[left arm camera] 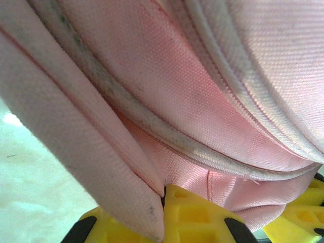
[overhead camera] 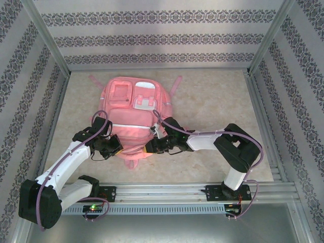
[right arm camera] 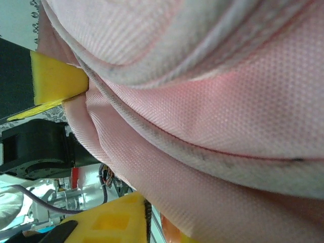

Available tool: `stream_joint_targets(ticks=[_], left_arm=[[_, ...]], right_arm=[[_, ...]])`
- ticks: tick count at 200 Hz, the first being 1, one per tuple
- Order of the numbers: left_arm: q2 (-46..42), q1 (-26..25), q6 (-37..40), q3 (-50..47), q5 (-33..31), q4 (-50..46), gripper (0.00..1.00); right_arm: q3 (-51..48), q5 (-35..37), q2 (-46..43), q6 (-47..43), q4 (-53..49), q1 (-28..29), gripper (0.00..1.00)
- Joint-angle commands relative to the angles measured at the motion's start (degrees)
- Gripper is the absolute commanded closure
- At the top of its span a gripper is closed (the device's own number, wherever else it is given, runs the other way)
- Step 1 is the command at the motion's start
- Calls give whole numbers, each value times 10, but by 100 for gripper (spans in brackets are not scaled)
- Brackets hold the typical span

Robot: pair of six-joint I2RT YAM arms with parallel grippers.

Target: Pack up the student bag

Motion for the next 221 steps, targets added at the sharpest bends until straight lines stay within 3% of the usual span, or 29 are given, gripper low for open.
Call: stream_joint_targets(ticks=[1, 19, 78, 221], left_arm=[[-7, 5, 11, 2, 20, -25, 100], [-8, 6, 18, 8, 13, -36, 100], [-11, 6, 15, 2, -5, -44, 100], [-6, 6, 28, 1, -16, -56, 100]], right_arm=[[23, 13, -5, -31, -13, 10, 86], [21, 27, -34, -58, -51, 10, 100], [18, 125, -116, -176, -197, 15, 100], [25, 148, -138, -183, -202, 16, 100]])
